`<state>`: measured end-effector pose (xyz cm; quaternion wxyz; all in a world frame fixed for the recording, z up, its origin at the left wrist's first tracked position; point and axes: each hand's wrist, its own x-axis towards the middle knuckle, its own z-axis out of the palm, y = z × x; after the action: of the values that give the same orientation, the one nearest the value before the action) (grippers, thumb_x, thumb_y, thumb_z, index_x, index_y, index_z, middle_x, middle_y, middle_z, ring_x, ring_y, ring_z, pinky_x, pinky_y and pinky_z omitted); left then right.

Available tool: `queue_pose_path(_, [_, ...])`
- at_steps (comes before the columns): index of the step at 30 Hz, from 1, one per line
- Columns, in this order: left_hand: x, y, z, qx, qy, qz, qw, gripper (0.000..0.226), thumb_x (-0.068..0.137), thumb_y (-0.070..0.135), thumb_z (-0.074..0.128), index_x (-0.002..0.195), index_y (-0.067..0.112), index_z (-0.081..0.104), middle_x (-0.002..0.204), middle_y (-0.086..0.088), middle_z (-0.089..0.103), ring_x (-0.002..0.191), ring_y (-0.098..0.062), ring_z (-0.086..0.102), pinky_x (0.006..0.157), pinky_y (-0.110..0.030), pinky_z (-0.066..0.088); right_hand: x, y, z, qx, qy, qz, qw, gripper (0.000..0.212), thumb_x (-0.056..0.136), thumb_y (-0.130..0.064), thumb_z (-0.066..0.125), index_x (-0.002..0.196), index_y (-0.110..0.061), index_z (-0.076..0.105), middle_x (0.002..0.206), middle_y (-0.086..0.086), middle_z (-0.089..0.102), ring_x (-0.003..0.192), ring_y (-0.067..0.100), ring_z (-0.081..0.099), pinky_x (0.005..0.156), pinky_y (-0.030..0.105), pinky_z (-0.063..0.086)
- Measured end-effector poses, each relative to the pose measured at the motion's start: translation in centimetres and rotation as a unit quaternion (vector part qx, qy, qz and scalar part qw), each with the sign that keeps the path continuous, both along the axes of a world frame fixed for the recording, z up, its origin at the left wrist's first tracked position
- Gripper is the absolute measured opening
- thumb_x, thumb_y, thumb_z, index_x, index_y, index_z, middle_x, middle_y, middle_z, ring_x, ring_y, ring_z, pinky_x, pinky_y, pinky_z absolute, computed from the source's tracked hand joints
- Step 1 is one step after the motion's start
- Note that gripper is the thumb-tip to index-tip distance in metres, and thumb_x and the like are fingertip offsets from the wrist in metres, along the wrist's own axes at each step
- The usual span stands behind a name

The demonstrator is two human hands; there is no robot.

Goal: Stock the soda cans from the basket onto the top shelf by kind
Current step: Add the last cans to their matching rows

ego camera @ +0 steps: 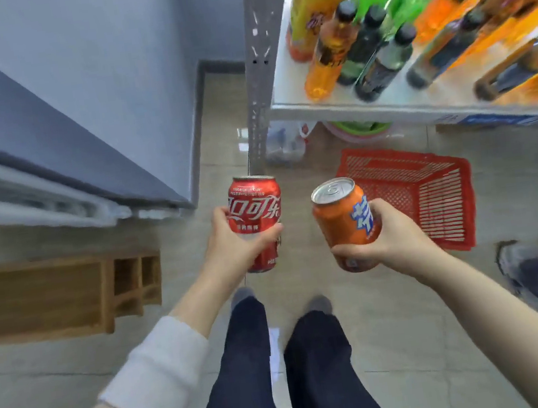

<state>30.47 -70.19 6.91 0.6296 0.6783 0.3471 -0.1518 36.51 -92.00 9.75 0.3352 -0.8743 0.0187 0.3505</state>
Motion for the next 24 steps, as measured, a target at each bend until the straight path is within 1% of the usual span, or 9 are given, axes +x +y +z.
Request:
queue_pose_path(2, [-0.3, -0.7, 4.8, -0.019, -0.036, -0.005, 0.999, 0.06, 0.072, 0.028, 0.075, 0.116, 0.028, 0.034, 0.103, 0.013, 0.054, 0.093, -0.001, 0.053, 0.066, -0.017, 0.04, -1.1, -0.8, 3.7, 0.023, -0.018, -0.038, 0.999, 0.06, 0.052, -0.038, 0.087, 0.098, -0.023, 0.052, 0.091, -0.014, 0.063, 0.083, 0.0, 0.059, 0.073, 0.02, 0.047])
queue_pose_path(4, [-0.6, -1.7, 8.2, -0.034, -0.066, -0.012, 0.997, 0.058, 0.075, 0.028, 0.071, 0.121, 0.028, 0.034, 0.105, 0.014, 0.054, 0.093, 0.002, 0.053, 0.063, -0.014, 0.041, -1.8, -1.8, 6.7, 0.051, -0.045, -0.074, 0.995, 0.057, 0.051, -0.035, 0.088, 0.097, -0.023, 0.054, 0.09, -0.012, 0.065, 0.084, 0.002, 0.061, 0.074, 0.022, 0.048])
queue_pose_path(9, [0.3, -6.2, 14.1, -0.059, -0.131, -0.037, 0.989, 0.051, 0.08, 0.028, 0.065, 0.122, 0.032, 0.037, 0.109, 0.012, 0.057, 0.095, -0.001, 0.057, 0.064, -0.011, 0.041, -1.6, -5.6, 12.2, 0.128, -0.115, -0.121, 0.978, 0.054, 0.052, -0.031, 0.088, 0.099, -0.024, 0.061, 0.088, -0.009, 0.072, 0.083, 0.003, 0.066, 0.076, 0.022, 0.05])
queue_pose_path(11, [1.2, -8.4, 16.0, -0.041, -0.165, -0.043, 0.985, 0.047, 0.081, 0.026, 0.065, 0.118, 0.035, 0.037, 0.107, 0.015, 0.056, 0.09, 0.008, 0.057, 0.06, -0.007, 0.043, -0.8, -7.4, 14.3, 0.145, -0.147, -0.121, 0.971, 0.052, 0.053, -0.03, 0.088, 0.098, -0.026, 0.062, 0.086, -0.009, 0.072, 0.08, 0.0, 0.066, 0.073, 0.019, 0.047])
queue_pose_path(14, [2.7, -11.1, 18.6, -0.023, -0.219, -0.043, 0.974, 0.039, 0.082, 0.019, 0.064, 0.11, 0.032, 0.041, 0.102, 0.015, 0.057, 0.075, 0.019, 0.058, 0.059, 0.0, 0.043, 0.3, -9.7, 17.1, 0.177, -0.182, -0.128, 0.959, 0.054, 0.053, -0.029, 0.089, 0.099, -0.028, 0.06, 0.087, -0.008, 0.072, 0.08, 0.002, 0.067, 0.075, 0.022, 0.05])
queue_pose_path(17, [4.1, -12.9, 21.3, -0.009, -0.27, -0.043, 0.962, 0.048, 0.08, 0.016, 0.065, 0.118, 0.026, 0.037, 0.101, 0.014, 0.058, 0.075, 0.02, 0.058, 0.064, 0.0, 0.044, 1.3, -11.3, 19.9, 0.203, -0.207, -0.133, 0.948, 0.056, 0.052, -0.029, 0.088, 0.101, -0.027, 0.059, 0.087, -0.007, 0.073, 0.08, 0.004, 0.068, 0.074, 0.024, 0.051])
queue_pose_path(20, [5.6, -13.5, 24.0, 0.013, -0.308, -0.051, 0.95, 0.047, 0.078, 0.017, 0.067, 0.113, 0.029, 0.038, 0.099, 0.016, 0.059, 0.076, 0.02, 0.058, 0.066, -0.001, 0.044, 2.6, -11.9, 22.4, 0.232, -0.223, -0.129, 0.938, 0.061, 0.049, -0.032, 0.087, 0.102, -0.027, 0.057, 0.09, -0.004, 0.073, 0.082, 0.009, 0.069, 0.078, 0.033, 0.055])
queue_pose_path(22, [6.9, -13.4, 25.8, 0.016, -0.326, -0.057, 0.944, 0.045, 0.073, 0.023, 0.069, 0.106, 0.033, 0.039, 0.099, 0.017, 0.059, 0.078, 0.019, 0.058, 0.066, -0.004, 0.046, 3.7, -11.9, 24.0, 0.239, -0.23, -0.127, 0.935, 0.069, 0.043, -0.043, 0.083, 0.104, -0.031, 0.054, 0.094, -0.005, 0.07, 0.086, 0.011, 0.068, 0.078, 0.035, 0.056])
queue_pose_path(24, [8.5, -13.0, 27.8, 0.025, -0.341, -0.057, 0.938, 0.048, 0.064, 0.035, 0.068, 0.103, 0.037, 0.039, 0.099, 0.018, 0.059, 0.082, 0.016, 0.059, 0.07, -0.01, 0.047, 4.9, -11.6, 25.5, 0.24, -0.243, -0.125, 0.931, 0.068, 0.041, -0.048, 0.081, 0.101, -0.034, 0.052, 0.096, -0.007, 0.068, 0.088, 0.011, 0.066, 0.077, 0.032, 0.055])
